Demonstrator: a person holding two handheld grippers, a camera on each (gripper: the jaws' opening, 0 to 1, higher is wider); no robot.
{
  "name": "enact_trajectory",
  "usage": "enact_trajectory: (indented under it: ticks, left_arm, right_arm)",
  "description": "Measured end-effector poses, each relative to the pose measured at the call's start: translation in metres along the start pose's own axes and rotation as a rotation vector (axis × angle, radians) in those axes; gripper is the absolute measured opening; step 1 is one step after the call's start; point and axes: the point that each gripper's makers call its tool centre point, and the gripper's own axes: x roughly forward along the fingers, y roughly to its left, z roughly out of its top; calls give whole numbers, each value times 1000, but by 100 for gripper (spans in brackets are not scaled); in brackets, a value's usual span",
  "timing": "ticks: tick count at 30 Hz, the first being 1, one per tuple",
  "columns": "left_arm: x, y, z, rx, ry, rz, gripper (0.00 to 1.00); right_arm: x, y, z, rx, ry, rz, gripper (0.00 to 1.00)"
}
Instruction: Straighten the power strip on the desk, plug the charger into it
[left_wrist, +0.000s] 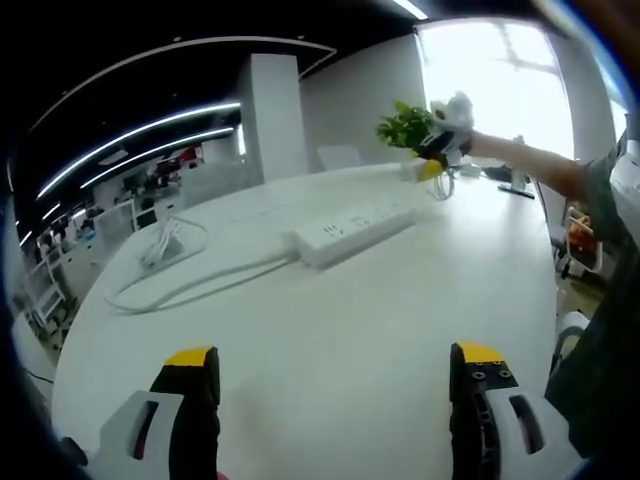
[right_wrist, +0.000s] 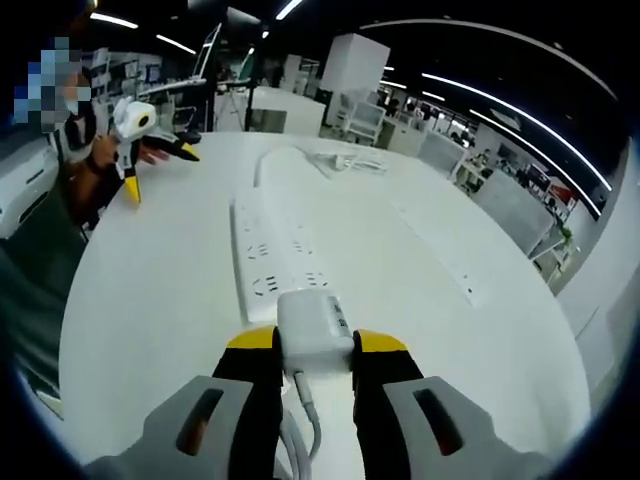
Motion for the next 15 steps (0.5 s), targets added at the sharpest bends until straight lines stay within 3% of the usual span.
enact_trajectory:
  ticks: [15]
  left_arm:
    - [-3,3,-2,-9,-6,13,99]
  right_arm:
    - [0,8,8,-63,46,15,25]
